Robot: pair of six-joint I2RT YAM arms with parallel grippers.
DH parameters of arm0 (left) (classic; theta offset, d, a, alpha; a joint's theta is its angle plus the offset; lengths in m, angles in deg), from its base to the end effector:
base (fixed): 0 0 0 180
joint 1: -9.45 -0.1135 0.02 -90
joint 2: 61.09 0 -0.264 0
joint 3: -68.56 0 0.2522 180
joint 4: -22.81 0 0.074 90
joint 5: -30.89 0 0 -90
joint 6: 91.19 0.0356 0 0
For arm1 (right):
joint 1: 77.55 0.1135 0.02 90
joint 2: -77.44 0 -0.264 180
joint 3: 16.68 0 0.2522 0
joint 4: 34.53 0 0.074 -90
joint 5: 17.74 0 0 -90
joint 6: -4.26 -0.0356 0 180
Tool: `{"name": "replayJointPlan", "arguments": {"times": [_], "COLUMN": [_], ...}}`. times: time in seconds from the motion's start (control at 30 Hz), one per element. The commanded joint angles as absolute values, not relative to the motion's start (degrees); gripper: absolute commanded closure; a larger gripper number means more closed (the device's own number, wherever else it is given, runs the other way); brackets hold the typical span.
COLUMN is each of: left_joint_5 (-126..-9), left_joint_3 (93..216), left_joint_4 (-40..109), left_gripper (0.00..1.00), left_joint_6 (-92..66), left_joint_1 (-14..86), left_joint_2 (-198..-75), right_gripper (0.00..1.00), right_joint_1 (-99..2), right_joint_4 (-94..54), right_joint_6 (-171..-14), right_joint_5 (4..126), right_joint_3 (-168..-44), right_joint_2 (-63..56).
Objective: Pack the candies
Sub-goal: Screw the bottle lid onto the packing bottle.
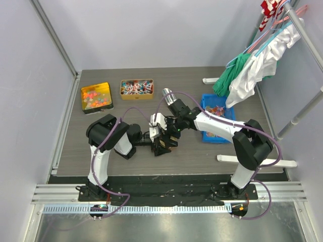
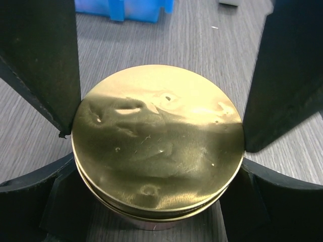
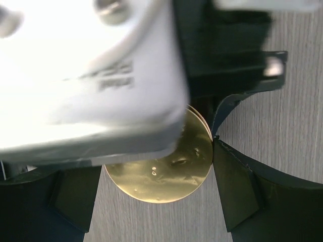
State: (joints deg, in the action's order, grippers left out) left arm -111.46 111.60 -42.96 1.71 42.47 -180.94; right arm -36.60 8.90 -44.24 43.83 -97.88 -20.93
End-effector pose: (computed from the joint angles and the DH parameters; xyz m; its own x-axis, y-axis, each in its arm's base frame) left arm 0.2386 -0.1887 0.0786 -0.1106 0.1087 -0.9879 0.9913 0.0833 -0.1018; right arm 0.2541 0.2429 0.2085 0.0060 -0.7663 -0.6425 -0.9999 0.0044 -0.0146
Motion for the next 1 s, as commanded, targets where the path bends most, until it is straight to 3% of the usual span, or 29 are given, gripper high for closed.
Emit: {"name": "replayJointPlan", "arguments": {"times": [0.0,0.37,0.43,0.53,0.6,0.8,0.87,0.9,0.97], "left_joint_5": [-102.6,-102.5,-102.5,-102.5,-102.3,-101.5,-100.6,-99.5,-98.8], "left_joint_3": [110.2,110.1,110.2,110.2,110.2,110.6,110.7,110.8,111.2], "left_joint_4": [-52.1,-52.1,-52.1,-52.1,-52.1,-52.1,-52.1,-51.9,-51.8], "left_gripper": [0.56,0.57,0.57,0.57,0.56,0.55,0.46,0.01,0.0], "left_joint_6": [2.2,2.2,2.2,2.2,2.0,0.4,-0.6,-0.8,-3.4], "left_joint_1": [42.9,42.9,42.8,42.8,42.8,42.2,42.0,41.8,41.3], "left_joint_2": [-179.3,-179.0,-179.1,-179.2,-179.3,-179.4,-179.6,-179.8,-180.4], "right_gripper": [0.52,0.51,0.46,0.22,0.01,0.0,0.0,0.0,0.0], "right_joint_1": [-37.3,-36.8,-36.8,-37.5,-39.2,-46.3,-48.4,-48.9,-49.9], "right_joint_4": [2.1,-0.4,-0.1,0.4,1.5,10.7,13.0,13.7,14.1], "right_joint_6": [-62.2,-67.7,-65.8,-60.4,-57.0,-46.7,-45.7,-44.4,-43.8], "right_joint_5": [52.4,54.7,54.8,53.0,50.1,42.8,43.3,43.3,43.6], "right_joint_3": [-95.5,-97.0,-96.6,-95.2,-94.9,-97.1,-97.4,-97.4,-96.7], "right_joint_2": [-22.1,-23.6,-23.0,-20.6,-18.4,-13.7,-13.1,-12.2,-11.2]}}
